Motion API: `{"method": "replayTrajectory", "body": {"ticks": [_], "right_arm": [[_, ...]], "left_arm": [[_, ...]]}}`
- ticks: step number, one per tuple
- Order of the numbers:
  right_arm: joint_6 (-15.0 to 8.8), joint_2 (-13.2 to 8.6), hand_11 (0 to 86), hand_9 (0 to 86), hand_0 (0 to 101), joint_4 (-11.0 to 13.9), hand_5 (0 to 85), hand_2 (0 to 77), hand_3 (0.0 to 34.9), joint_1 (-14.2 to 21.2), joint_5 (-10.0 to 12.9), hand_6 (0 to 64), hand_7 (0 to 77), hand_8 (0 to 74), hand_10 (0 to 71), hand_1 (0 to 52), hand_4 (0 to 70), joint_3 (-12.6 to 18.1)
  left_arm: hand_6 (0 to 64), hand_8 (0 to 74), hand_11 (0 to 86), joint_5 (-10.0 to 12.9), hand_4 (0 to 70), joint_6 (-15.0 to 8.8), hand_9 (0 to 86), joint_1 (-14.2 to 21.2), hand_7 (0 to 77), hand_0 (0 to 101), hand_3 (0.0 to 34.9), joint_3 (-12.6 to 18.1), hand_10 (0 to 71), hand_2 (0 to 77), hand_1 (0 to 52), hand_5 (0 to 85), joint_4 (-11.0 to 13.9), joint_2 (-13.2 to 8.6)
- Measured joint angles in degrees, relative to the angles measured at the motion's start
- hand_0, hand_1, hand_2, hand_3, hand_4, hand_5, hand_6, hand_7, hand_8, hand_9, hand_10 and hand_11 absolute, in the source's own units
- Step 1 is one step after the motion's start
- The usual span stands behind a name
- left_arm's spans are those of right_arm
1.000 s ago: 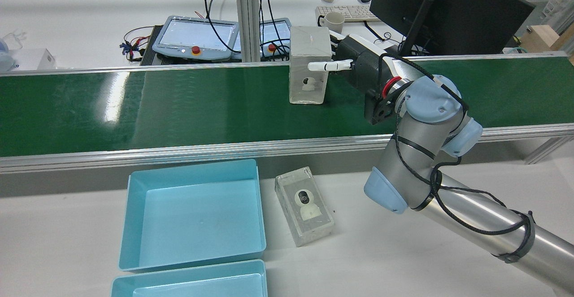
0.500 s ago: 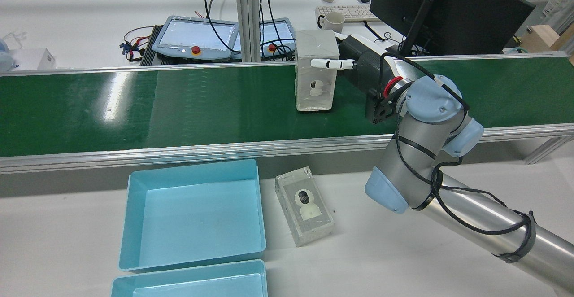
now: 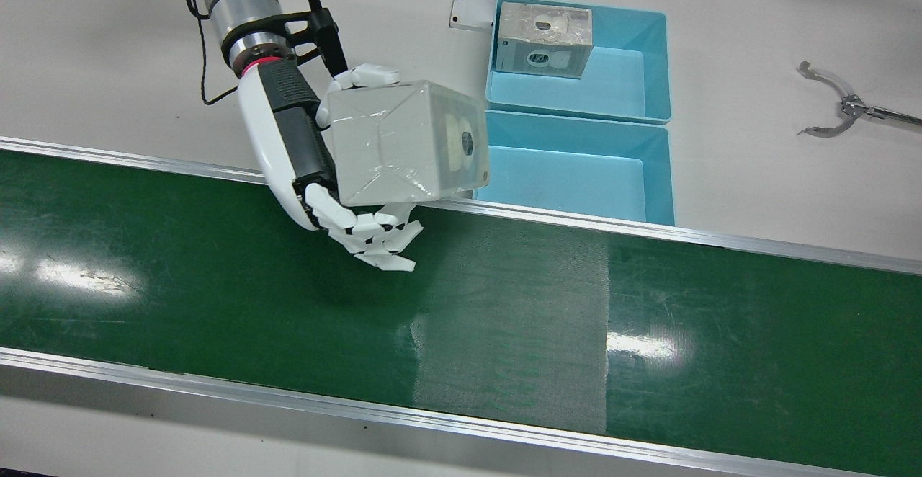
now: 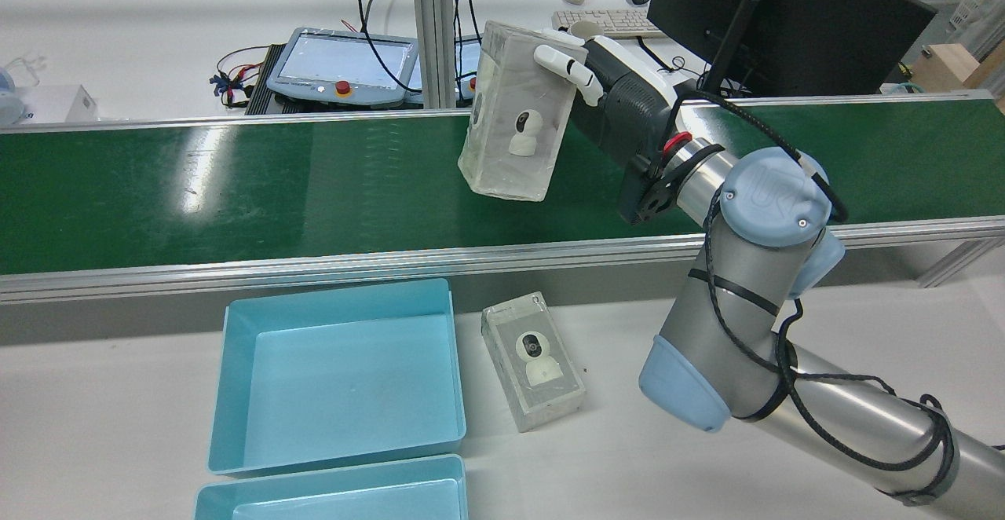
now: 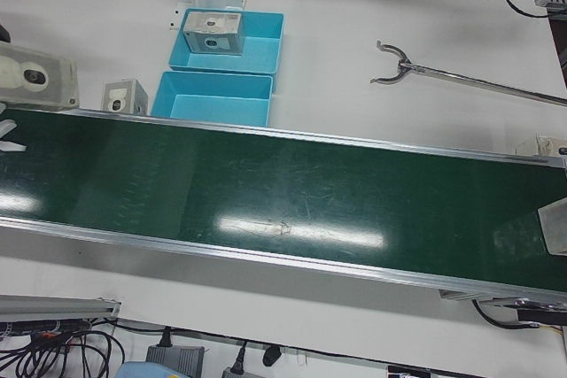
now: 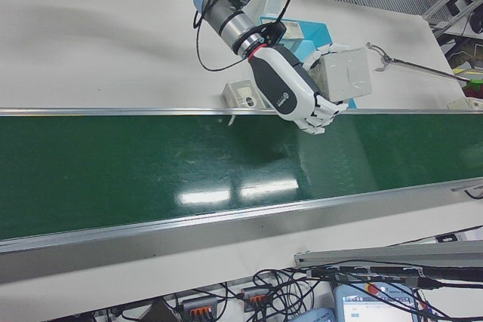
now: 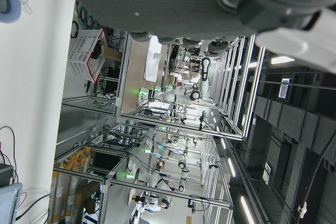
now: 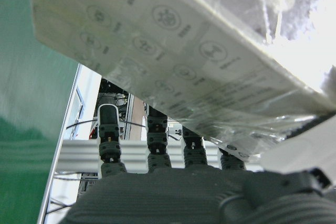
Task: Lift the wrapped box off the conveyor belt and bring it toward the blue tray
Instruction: 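Carry the held box with the right hand over the nearer blue tray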
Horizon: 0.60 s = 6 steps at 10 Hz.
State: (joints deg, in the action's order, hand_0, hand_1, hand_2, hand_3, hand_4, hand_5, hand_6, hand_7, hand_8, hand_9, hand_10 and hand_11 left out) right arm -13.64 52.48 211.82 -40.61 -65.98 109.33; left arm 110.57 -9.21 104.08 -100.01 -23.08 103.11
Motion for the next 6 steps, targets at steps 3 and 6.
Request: {"method": "replayTrajectory", "body": {"ticks": [3, 6], "right_arm": [[-6.05, -5.72, 21.8, 42.5, 44, 0.17, 48.5, 29.5, 20.5, 7.01, 4.00, 31.6, 51.8, 24.0, 14.7, 2.7, 22.4, 1.78], [-16.11, -9.48, 20.2, 40.4, 47, 0.15, 49.1, 29.5, 15.9, 11.30, 4.77, 31.6, 52.9, 25.1, 14.2, 2.7, 25.1, 1.91]], "left_arm": [[0.0, 0.5, 0.0, 0.00, 0.0, 0.00, 0.0, 0.00, 0.5, 0, 0.0, 0.00, 0.0, 0.5, 0.0, 0.5, 0.00, 0.00], [0.0, 0.5, 0.0, 0.00, 0.0, 0.00, 0.5, 0.00, 0.5, 0, 0.0, 0.00, 0.5, 1.1, 0.0, 0.5, 0.00, 0.00]]}}
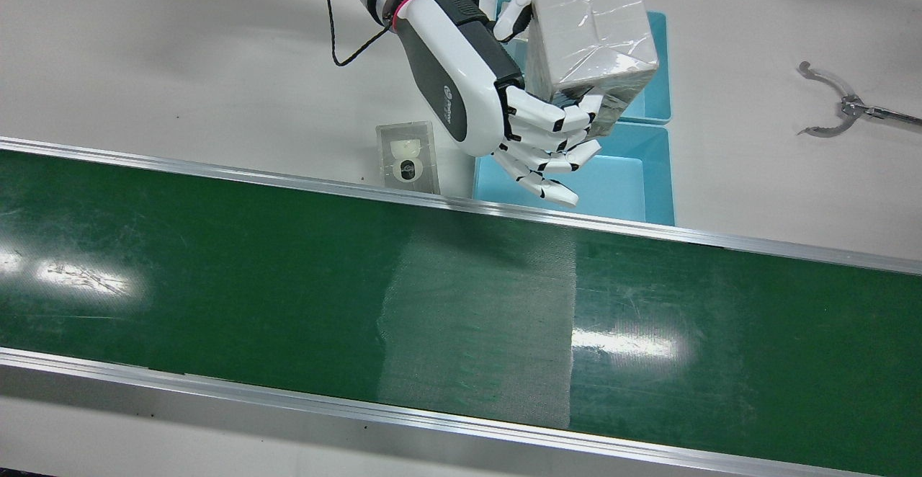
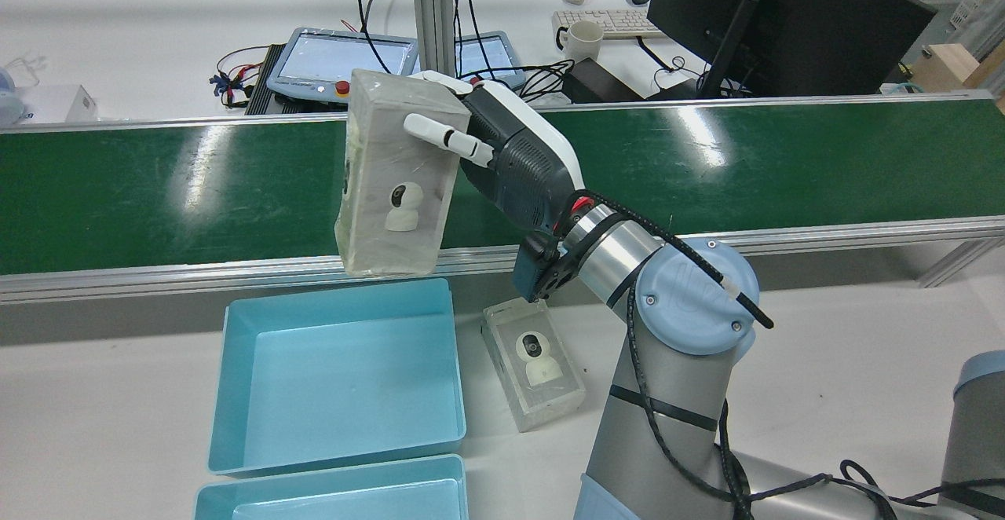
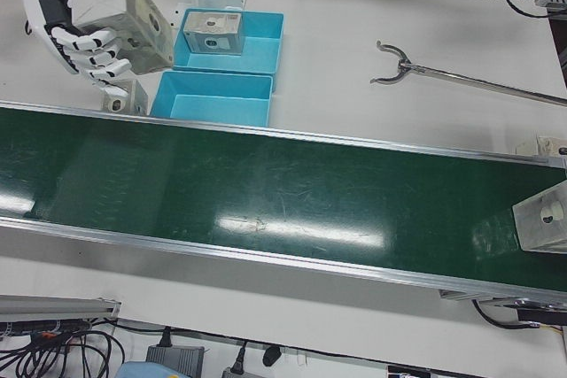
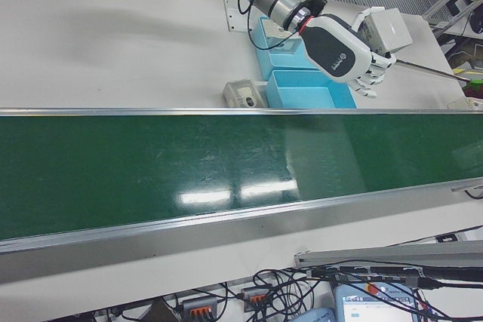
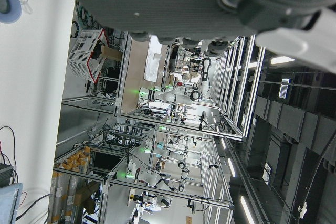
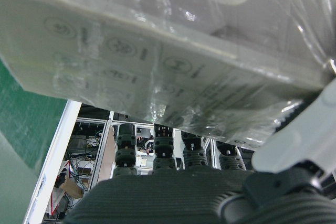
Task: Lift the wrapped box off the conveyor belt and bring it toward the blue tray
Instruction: 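Carry the held box with the right hand over the nearer blue tray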
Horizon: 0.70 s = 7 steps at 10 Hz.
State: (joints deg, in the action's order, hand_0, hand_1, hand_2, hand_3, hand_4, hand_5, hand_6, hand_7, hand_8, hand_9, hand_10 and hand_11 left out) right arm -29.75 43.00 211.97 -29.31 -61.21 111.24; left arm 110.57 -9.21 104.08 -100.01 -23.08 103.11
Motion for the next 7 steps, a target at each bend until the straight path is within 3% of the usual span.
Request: {"method": "replayTrajectory", "body": {"ticks": [1, 2, 3, 4, 5, 6, 7], "right_arm": [[-1.67, -0.39, 18.5, 32.7, 47, 0.01, 49.1, 30.5, 9.7, 1.60, 0.11, 31.1, 53.5, 19.1, 12.5, 1.6, 25.1, -0.14], [-2.60, -0.58, 16.4, 32.7, 47, 0.01, 49.6, 30.5, 9.7, 3.24, 0.46, 31.1, 53.5, 19.1, 10.9, 1.6, 25.1, -0.17], [-3.04, -0.70, 10.9, 23.5, 47, 0.00, 49.6, 31.1, 11.5, 4.93, 0.89, 27.3, 54.0, 8.7, 6.5, 1.6, 25.1, -0.07], [-3.16, -0.72, 10.9, 23.5, 47, -0.03, 49.6, 31.1, 11.5, 5.96, 1.14, 27.3, 54.0, 8.7, 6.5, 1.6, 25.1, 0.11], [-3.19, -0.68, 2.2, 1.6, 46, -0.03, 40.4, 31.1, 22.2, 6.61, 1.34, 0.5, 35.5, 0.0, 0.5, 1.6, 26.2, 0.65], [-3.20, -0.47, 2.2, 1.6, 46, -0.01, 40.4, 31.1, 22.2, 6.96, 1.82, 0.5, 35.5, 0.0, 0.5, 1.6, 26.2, 1.57], [-3.21, -0.13, 2.2, 1.6, 48, 0.01, 15.8, 30.5, 29.1, 7.10, 2.34, 0.0, 11.4, 0.0, 0.5, 15.8, 27.3, 2.42]], "left_arm": [[0.0, 0.5, 0.0, 0.00, 0.0, 0.00, 0.5, 0.00, 0.5, 0, 0.0, 0.00, 0.0, 1.1, 0.0, 0.5, 0.00, 0.00], [0.0, 0.5, 0.0, 0.00, 0.0, 0.00, 0.5, 0.00, 0.5, 0, 0.0, 0.00, 0.0, 1.1, 0.0, 0.5, 0.00, 0.00], [0.0, 0.0, 0.0, 0.00, 0.0, 0.00, 0.0, 0.00, 0.5, 0, 0.0, 0.00, 0.0, 1.1, 0.0, 0.5, 0.00, 0.00], [0.0, 0.5, 0.0, 0.00, 0.0, 0.00, 0.0, 0.00, 0.5, 0, 0.0, 0.00, 0.0, 1.1, 0.0, 0.5, 0.00, 0.00], [0.0, 0.5, 0.0, 0.00, 0.0, 0.00, 0.0, 0.00, 0.5, 0, 0.0, 0.00, 0.0, 1.1, 0.0, 0.5, 0.00, 0.00], [0.0, 0.5, 0.0, 0.00, 0.0, 0.00, 0.0, 0.00, 0.5, 0, 0.0, 0.00, 0.0, 0.5, 0.0, 0.5, 0.00, 0.00], [0.0, 0.5, 0.0, 0.00, 0.0, 0.00, 0.0, 0.00, 0.5, 0, 0.0, 0.00, 0.0, 0.5, 0.0, 0.5, 0.00, 0.00]]}}
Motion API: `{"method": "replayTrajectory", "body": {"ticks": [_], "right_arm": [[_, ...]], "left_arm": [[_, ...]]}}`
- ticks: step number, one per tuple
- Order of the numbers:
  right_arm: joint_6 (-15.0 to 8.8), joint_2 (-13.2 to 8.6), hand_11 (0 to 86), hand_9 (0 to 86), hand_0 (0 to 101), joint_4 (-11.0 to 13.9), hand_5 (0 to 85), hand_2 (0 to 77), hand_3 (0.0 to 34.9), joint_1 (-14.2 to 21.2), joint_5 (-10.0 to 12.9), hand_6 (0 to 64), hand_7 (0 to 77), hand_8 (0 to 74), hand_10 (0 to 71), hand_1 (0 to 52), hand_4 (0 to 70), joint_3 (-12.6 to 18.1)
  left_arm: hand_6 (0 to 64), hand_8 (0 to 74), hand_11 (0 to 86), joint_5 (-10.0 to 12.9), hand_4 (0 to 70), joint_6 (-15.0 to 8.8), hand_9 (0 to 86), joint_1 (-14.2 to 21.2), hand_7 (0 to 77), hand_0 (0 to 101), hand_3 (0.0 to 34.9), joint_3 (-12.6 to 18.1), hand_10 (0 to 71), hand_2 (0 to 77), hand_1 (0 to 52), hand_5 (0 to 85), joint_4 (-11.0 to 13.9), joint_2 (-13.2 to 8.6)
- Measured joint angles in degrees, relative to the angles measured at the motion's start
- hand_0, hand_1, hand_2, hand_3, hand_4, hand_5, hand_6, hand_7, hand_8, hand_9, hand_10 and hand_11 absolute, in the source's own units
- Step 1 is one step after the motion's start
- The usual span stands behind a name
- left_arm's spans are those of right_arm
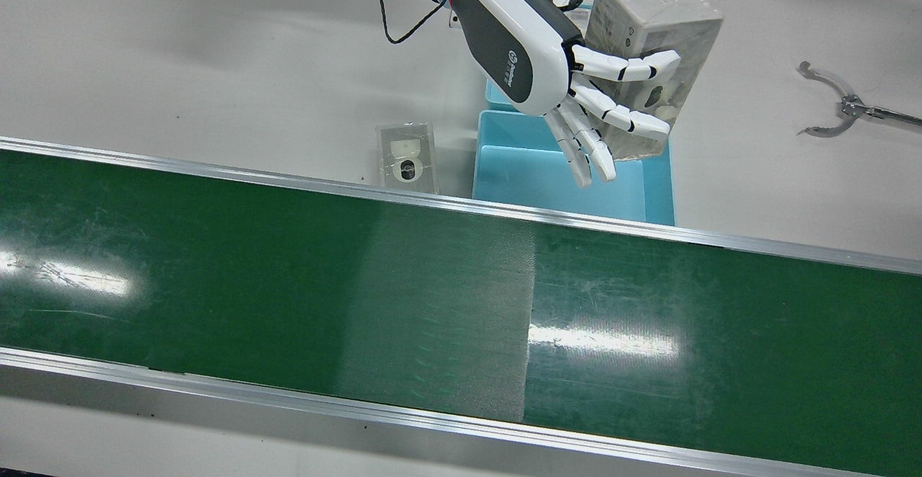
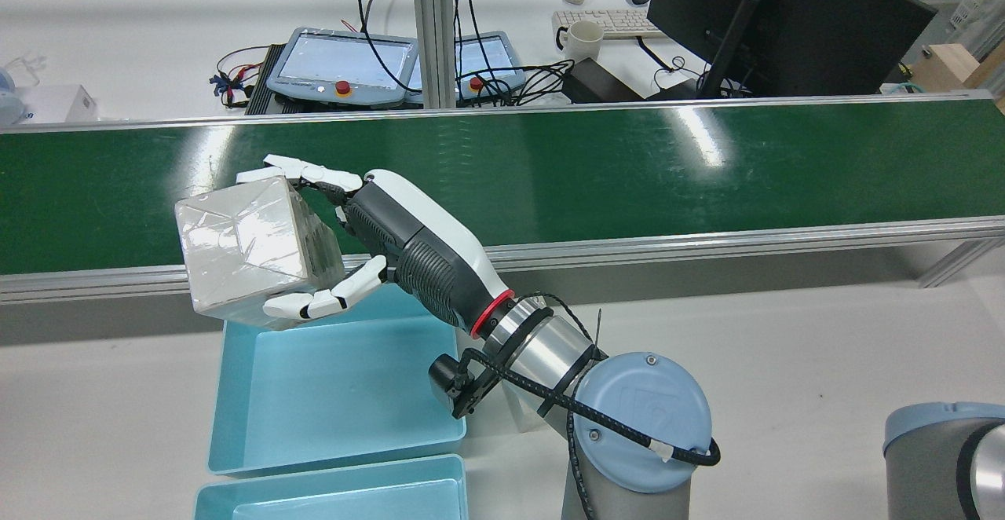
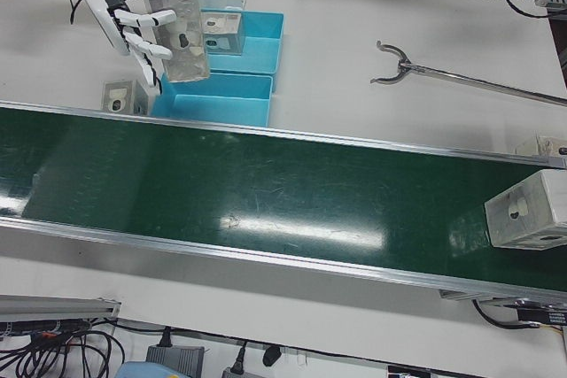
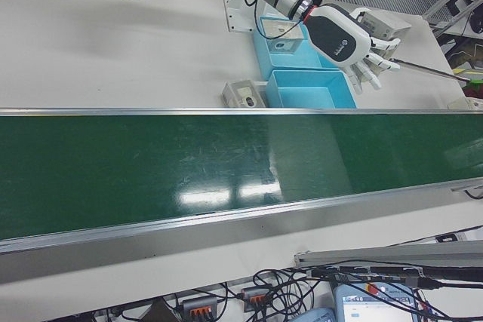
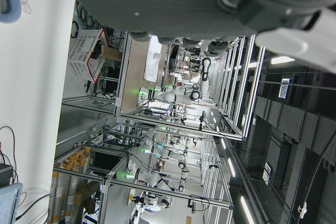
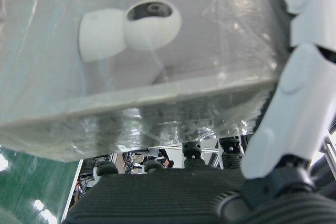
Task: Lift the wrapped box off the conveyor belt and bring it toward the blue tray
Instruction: 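Carry the held box with the right hand over the nearer blue tray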
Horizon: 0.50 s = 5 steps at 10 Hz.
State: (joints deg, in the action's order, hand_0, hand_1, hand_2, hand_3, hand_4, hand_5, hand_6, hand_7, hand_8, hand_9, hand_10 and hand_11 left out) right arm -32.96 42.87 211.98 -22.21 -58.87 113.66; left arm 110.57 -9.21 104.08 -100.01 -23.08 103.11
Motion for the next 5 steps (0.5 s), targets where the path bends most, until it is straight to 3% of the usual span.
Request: {"method": "replayTrajectory", "body": {"ticks": [1, 2, 3, 5], "right_arm": [[0.06, 0.28, 2.2, 1.6, 48, 0.03, 15.8, 30.5, 29.1, 0.03, 0.35, 0.0, 11.4, 0.0, 0.5, 15.8, 27.3, 0.51], [0.16, 0.63, 2.2, 1.6, 47, 0.03, 21.8, 24.5, 29.5, 0.04, 0.61, 0.0, 16.9, 0.0, 1.1, 8.7, 23.5, 1.05], [0.23, 1.04, 2.2, 1.6, 47, 0.05, 24.0, 14.7, 29.8, 0.06, 0.84, 0.0, 16.9, 0.0, 1.1, 13.6, 23.5, 1.49], [0.43, 2.26, 2.2, 1.6, 47, 0.06, 24.0, 15.3, 30.7, 0.02, 1.30, 0.0, 16.9, 0.0, 1.1, 12.0, 23.5, 2.29]], "left_arm": [[0.0, 0.5, 0.0, 0.00, 0.0, 0.00, 0.0, 0.00, 0.5, 0, 0.0, 0.00, 0.0, 1.1, 0.0, 0.5, 0.00, 0.00], [0.0, 0.5, 0.0, 0.00, 0.0, 0.00, 0.0, 0.00, 0.5, 0, 0.0, 0.00, 0.5, 0.5, 0.0, 0.5, 0.00, 0.00], [0.0, 0.5, 0.0, 0.00, 0.0, 0.00, 0.0, 0.00, 0.5, 0, 0.0, 0.00, 0.5, 0.5, 0.0, 0.5, 0.00, 0.00], [0.0, 0.5, 0.0, 0.00, 0.0, 0.00, 0.0, 0.00, 0.5, 0, 0.0, 0.00, 0.0, 1.1, 0.0, 0.5, 0.00, 0.00]]}}
